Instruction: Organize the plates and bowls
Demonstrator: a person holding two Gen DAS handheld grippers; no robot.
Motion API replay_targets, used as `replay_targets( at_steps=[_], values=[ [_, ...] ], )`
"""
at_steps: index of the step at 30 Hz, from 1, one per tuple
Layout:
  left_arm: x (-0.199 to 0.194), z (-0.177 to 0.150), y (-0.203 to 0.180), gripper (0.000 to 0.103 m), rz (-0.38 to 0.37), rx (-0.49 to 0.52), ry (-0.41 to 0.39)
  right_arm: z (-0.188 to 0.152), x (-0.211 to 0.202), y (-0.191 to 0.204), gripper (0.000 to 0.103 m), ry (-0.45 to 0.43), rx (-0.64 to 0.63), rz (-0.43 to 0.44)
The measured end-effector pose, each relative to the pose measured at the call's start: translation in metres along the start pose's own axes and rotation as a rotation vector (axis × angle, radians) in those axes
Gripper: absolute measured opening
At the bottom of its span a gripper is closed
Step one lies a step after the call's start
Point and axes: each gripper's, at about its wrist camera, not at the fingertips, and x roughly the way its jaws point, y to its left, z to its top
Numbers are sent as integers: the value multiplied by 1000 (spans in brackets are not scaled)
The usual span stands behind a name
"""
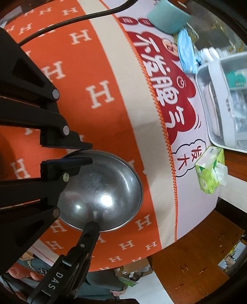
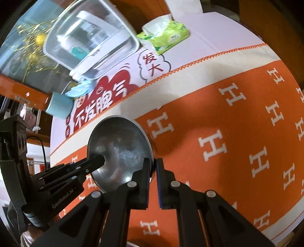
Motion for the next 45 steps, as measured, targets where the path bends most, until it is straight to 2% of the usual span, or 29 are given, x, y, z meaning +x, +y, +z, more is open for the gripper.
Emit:
replay_targets(
  at_steps=[7,13,21,25,32,45],
  values=[
    [-44,-60,0,7,2,-22,-24,-46,-33,17,6,-8,-64,44],
    [-68,-128,3,8,-9,-59,-39,-101,-56,27,6,-5,-141,68],
    [-76,-198,2,8,14,-109,-50,-157,-61,30,7,29,-198,83],
    [-70,-228,1,8,35,-127,-41,-180,-57,32,7,42,-240,63],
    [-50,-264,1,8,54,-152,4,-212,-43,30,7,78,-268,41],
    [-42,-281,-1,8,68,-159,33,-230,-32,26,6,113,-282,9]
  ],
)
